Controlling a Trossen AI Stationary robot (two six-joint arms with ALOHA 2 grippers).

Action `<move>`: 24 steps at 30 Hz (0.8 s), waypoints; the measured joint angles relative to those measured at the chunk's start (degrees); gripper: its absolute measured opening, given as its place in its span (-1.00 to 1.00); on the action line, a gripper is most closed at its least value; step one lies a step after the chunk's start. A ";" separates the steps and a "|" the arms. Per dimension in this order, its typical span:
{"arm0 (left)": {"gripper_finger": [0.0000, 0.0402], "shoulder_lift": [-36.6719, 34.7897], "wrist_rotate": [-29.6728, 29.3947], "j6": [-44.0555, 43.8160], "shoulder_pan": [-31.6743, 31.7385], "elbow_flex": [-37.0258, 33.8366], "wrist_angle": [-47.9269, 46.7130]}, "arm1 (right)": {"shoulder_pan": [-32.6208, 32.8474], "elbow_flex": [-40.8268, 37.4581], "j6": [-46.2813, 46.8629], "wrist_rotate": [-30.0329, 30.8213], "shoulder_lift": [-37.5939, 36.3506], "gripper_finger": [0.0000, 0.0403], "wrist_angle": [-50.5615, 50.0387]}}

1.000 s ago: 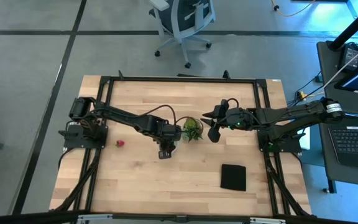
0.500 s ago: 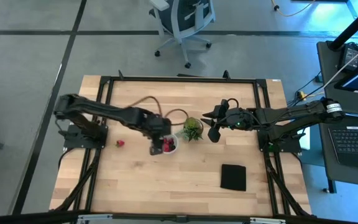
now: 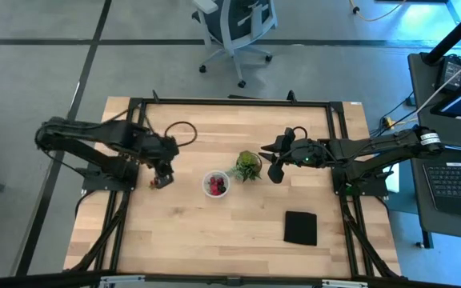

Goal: Pick and placing Produce into tupperware
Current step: Put the strawberry into the transparent container

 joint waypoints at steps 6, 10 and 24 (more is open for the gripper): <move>-0.12 -2.21 -0.64 -5.96 -1.38 0.00 -6.89 | 0.00 0.00 -0.64 0.07 0.00 -0.49 0.48; -0.05 -2.07 -0.76 -10.78 -1.44 -0.02 -13.50 | 0.00 0.00 -1.09 0.08 0.00 -0.49 0.73; 0.40 -1.79 -3.40 -17.68 -1.31 -10.73 -14.09 | 0.00 0.00 0.23 0.07 0.00 -0.49 0.81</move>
